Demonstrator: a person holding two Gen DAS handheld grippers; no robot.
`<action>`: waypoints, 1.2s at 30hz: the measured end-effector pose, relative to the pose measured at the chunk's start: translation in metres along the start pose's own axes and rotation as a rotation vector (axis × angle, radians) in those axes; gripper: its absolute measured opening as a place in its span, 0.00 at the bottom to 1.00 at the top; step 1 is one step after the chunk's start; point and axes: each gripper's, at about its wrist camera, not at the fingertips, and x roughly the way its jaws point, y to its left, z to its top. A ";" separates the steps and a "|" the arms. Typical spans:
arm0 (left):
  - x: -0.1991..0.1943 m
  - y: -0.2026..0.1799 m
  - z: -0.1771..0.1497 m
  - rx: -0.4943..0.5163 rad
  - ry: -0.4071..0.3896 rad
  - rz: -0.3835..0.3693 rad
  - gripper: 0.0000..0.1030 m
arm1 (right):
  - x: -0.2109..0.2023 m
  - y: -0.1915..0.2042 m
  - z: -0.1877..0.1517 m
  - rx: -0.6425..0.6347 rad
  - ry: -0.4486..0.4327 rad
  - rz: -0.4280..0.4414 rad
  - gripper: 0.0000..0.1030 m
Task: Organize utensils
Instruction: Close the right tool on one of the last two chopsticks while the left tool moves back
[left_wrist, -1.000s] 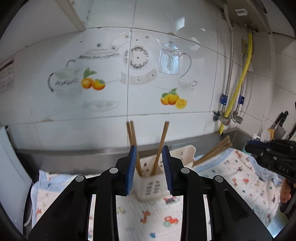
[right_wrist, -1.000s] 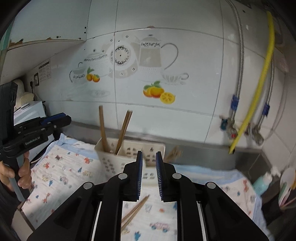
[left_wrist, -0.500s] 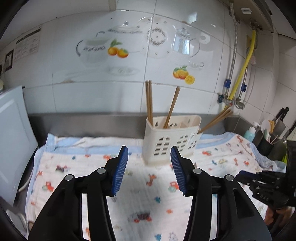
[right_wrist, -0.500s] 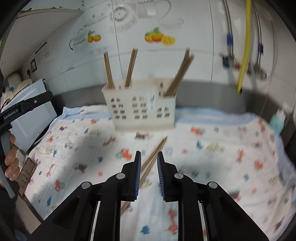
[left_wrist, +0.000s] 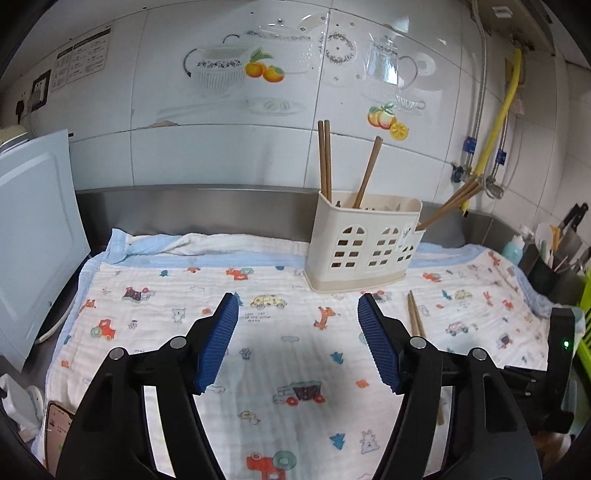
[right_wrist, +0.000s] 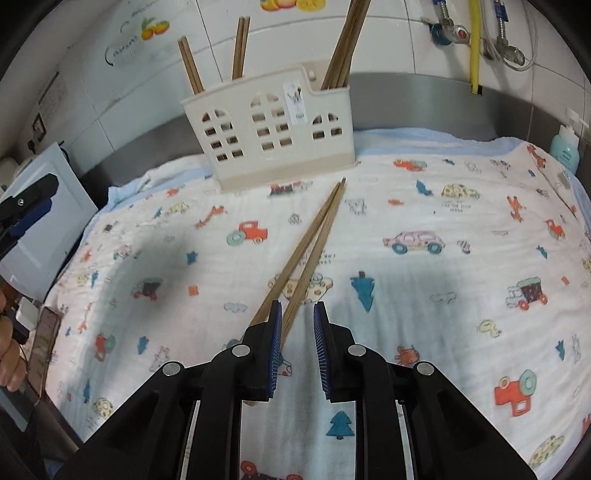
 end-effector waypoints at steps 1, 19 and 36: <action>0.001 0.001 -0.002 0.000 0.003 0.006 0.69 | 0.003 0.001 -0.001 0.006 0.007 0.005 0.17; 0.010 0.018 -0.019 -0.060 0.031 0.049 0.87 | 0.031 0.011 -0.001 0.041 0.047 -0.059 0.17; 0.013 0.014 -0.030 -0.065 0.061 0.039 0.88 | 0.030 0.013 -0.001 0.035 0.028 -0.111 0.09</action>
